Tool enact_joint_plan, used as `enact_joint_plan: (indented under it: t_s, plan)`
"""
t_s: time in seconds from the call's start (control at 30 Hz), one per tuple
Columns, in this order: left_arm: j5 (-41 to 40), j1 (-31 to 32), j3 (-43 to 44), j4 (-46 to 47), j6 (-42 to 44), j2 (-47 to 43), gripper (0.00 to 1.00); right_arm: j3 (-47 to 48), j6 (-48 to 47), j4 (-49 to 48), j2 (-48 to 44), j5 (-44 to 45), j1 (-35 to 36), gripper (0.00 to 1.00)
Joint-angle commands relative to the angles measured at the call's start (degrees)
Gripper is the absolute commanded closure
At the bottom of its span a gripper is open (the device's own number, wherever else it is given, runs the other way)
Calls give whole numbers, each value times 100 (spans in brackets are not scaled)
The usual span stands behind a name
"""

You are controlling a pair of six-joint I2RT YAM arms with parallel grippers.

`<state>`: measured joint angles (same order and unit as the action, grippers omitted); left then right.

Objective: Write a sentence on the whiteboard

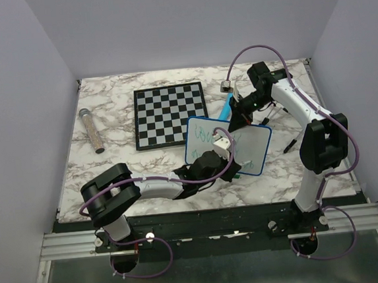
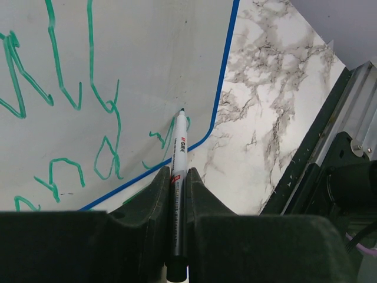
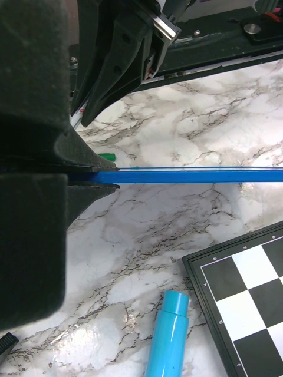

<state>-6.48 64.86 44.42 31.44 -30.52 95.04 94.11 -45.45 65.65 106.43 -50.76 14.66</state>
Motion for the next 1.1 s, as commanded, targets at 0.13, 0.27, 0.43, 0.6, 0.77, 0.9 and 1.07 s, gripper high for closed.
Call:
enact_joint_plan:
  t_s: [0.13, 0.27, 0.43, 0.6, 0.77, 0.9, 1.07]
  plan:
    - [569, -44, -197, 679, 99, -118, 100, -6, -122, -78, -8, -74, 64, 99]
    - [639, -26, -83, 583, 99, 14, 100, -6, -122, -70, -17, -74, 64, 99]
    - [639, -9, 13, 495, 64, 163, 100, 3, -122, -70, -17, -65, 64, 100]
    - [604, 0, 172, 319, 64, 321, 100, 3, -131, -78, -17, -65, 55, 100]
    - [455, 0, 269, 248, 55, 401, 100, 3, -131, -78, -17, -65, 55, 100]
    - [420, -8, 295, 222, 73, 436, 100, 3, -131, -70, 0, -65, 64, 100]
    - [341, 0, 312, -15, 55, 471, 100, 3, -139, -70, -8, -65, 55, 100]
